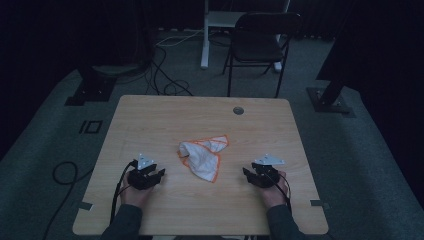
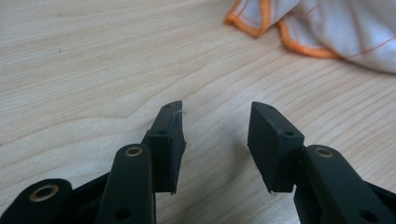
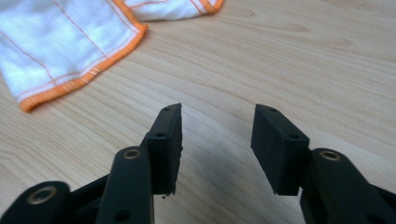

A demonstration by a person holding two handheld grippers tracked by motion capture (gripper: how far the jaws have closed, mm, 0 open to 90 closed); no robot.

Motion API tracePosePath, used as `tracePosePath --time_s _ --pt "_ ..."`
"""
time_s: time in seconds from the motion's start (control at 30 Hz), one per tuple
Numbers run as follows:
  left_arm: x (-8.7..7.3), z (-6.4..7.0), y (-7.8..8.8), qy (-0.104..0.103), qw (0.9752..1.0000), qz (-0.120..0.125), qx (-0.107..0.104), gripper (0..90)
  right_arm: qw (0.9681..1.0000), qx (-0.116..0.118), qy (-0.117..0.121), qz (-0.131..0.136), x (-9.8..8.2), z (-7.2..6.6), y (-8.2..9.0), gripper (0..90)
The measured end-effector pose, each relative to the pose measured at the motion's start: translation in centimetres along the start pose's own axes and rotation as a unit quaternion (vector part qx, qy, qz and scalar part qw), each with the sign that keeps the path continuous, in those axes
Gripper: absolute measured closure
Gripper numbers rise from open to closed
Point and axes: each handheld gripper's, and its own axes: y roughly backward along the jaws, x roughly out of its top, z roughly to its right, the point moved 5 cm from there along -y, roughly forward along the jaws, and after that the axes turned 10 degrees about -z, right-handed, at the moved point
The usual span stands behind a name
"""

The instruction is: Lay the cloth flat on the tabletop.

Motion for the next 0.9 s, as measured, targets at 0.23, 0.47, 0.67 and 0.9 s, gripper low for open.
tracePosePath --time_s 0.23,0.47,0.67,0.9 --pt "0.6 0.7 0.0 -0.018 0.9998 0.001 -0.012 58.2 1.0000 -0.002 0.007 0.002 0.6 -0.8 0.4 62.4" --pt "1.2 1.5 0.0 -0.031 0.9994 0.004 -0.015 65.9 0.9998 -0.001 0.018 0.012 1.5 -1.5 0.5 68.3" --pt "1.9 2.6 -0.3 -0.048 0.9987 0.011 -0.014 67.3 0.9994 0.004 0.030 0.014 2.3 -2.3 -0.1 70.9" --pt "2.8 3.6 -1.0 -0.057 0.9981 0.012 -0.022 69.5 0.9990 0.011 0.042 0.016 3.4 -3.2 -0.9 74.6"
